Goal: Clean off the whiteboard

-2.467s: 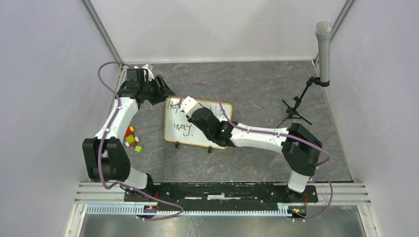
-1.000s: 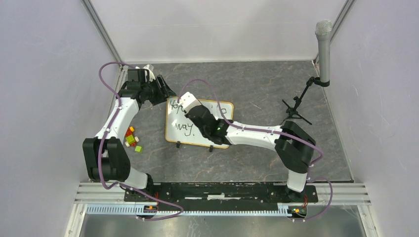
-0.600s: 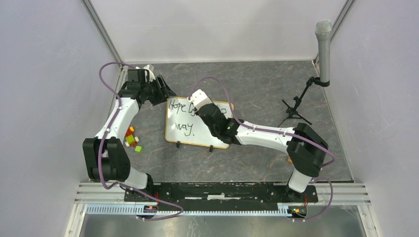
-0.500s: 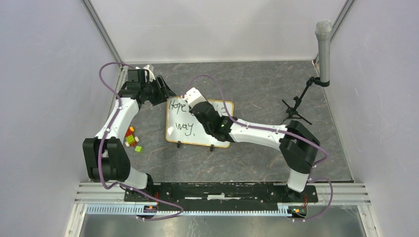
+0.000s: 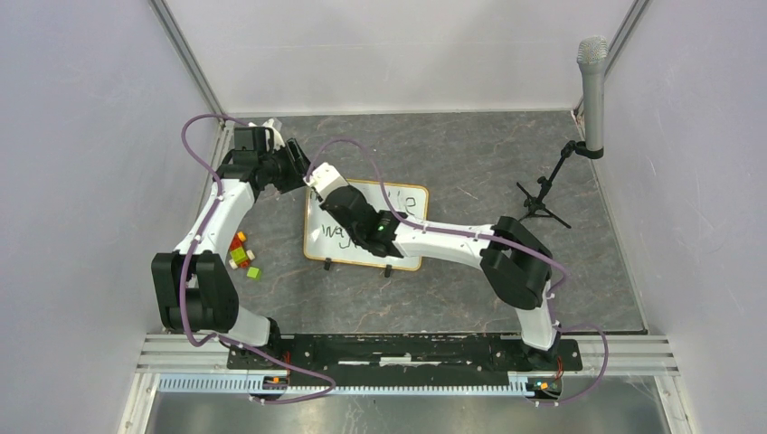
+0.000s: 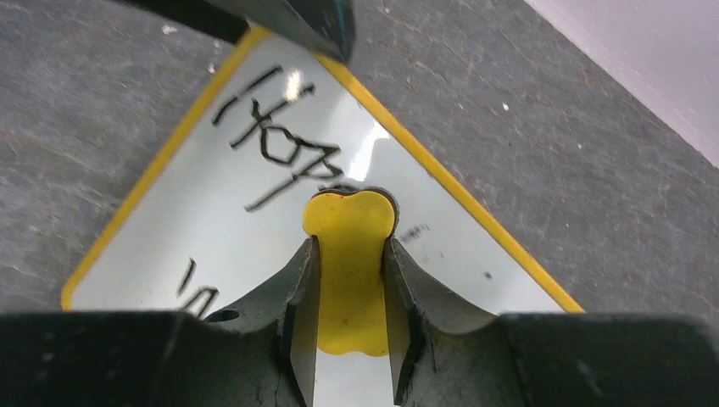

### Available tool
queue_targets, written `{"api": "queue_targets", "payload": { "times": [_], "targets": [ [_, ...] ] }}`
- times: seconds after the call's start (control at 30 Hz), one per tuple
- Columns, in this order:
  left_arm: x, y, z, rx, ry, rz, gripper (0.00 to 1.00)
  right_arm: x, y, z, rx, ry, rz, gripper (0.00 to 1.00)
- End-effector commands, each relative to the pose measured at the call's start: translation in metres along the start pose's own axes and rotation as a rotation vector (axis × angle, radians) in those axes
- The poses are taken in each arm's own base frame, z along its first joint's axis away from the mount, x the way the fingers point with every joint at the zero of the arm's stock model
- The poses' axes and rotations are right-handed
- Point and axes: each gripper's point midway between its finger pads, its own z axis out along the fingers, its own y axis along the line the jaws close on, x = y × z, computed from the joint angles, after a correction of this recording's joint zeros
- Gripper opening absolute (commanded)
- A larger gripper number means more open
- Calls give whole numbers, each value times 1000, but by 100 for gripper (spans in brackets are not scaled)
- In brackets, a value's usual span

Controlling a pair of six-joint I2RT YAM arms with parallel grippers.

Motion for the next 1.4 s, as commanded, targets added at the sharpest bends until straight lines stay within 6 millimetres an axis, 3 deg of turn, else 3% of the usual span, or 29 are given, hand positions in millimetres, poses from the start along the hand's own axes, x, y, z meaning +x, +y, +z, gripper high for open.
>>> {"api": "queue_targets", "payload": {
  "times": [0.0, 0.17, 0.27, 0.47, 0.57, 0.7, 0.8, 1.17, 1.37],
  "targets": [
    [-5, -15, -7, 54, -30, 18, 60, 11, -50, -19, 98, 18, 35, 31],
    [-4, -17, -7, 64, -21, 10, 60, 46, -81, -44, 186, 59, -2, 31],
    [-4, -19, -7, 75, -26, 6, 60, 52, -78, -48, 175, 63, 3, 31],
    [-3, -17, -4, 69, -18, -1, 60, 31, -50, -32, 105, 37, 4, 31],
    [-3, -16, -2, 71, -18, -8, 68, 15, -38, -21, 80, 16, 8, 31],
    [-1, -15, 3, 92, 0, -35, 82, -1, -36, -13, 81, -9, 8, 31],
    [-1, -15, 4, 112, 0, -52, 85, -3, -42, -13, 99, -11, -3, 31],
    [-2, -18, 0, 125, -18, -50, 93, 30, -81, -50, 172, 36, -26, 31],
    [4, -20, 9, 147, 8, -54, 93, 50, -83, -52, 174, 65, -37, 31]
  ]
}}
